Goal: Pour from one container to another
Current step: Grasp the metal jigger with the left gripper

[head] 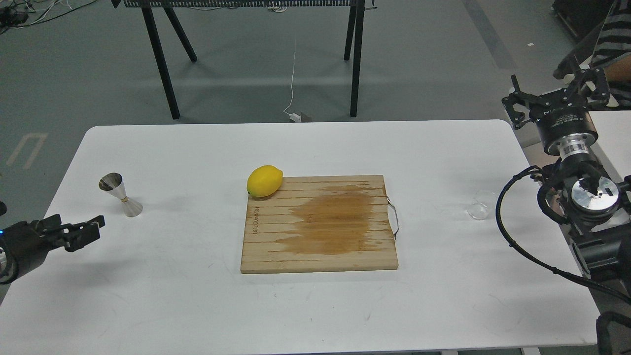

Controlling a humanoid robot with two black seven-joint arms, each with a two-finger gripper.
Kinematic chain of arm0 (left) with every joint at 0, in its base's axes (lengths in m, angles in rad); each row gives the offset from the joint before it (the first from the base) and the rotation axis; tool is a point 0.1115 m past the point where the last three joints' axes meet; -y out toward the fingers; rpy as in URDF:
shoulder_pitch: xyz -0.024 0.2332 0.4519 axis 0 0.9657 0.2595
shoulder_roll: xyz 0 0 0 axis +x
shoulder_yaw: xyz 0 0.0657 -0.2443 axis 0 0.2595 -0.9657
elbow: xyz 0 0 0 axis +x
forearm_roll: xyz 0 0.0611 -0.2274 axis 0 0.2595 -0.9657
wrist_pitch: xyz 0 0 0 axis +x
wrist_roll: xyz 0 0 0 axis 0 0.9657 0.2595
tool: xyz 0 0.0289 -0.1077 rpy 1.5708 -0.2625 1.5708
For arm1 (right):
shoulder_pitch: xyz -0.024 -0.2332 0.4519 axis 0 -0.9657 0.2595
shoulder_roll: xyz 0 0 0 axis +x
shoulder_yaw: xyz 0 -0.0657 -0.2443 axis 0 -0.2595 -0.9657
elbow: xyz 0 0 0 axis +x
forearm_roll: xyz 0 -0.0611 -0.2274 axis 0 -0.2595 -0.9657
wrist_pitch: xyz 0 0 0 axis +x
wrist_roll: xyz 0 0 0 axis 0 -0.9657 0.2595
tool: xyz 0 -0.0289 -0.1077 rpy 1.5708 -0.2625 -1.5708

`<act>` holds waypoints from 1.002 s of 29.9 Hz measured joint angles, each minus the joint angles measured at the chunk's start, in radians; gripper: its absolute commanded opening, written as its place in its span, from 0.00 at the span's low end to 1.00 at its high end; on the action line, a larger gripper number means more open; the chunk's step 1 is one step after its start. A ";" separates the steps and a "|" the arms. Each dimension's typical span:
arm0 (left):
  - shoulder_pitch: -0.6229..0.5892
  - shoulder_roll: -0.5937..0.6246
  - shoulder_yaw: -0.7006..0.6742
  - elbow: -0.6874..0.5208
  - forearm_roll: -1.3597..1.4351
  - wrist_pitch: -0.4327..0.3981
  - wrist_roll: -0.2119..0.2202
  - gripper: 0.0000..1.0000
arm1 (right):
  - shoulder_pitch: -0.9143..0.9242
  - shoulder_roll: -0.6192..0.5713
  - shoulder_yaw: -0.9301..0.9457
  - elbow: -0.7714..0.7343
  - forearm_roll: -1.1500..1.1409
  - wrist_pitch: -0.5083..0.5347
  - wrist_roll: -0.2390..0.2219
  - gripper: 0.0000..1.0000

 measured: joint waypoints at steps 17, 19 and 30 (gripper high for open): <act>-0.073 -0.321 -0.018 0.353 -0.036 0.116 0.015 0.99 | -0.002 0.001 -0.012 -0.002 -0.001 -0.004 0.001 0.99; -0.092 -0.343 -0.015 0.386 -0.034 0.121 0.015 0.99 | -0.003 0.001 -0.012 -0.002 -0.001 -0.005 0.001 0.99; -0.141 -0.445 -0.005 0.502 -0.016 0.131 0.013 0.97 | -0.008 0.000 -0.010 -0.002 -0.001 -0.007 0.001 0.99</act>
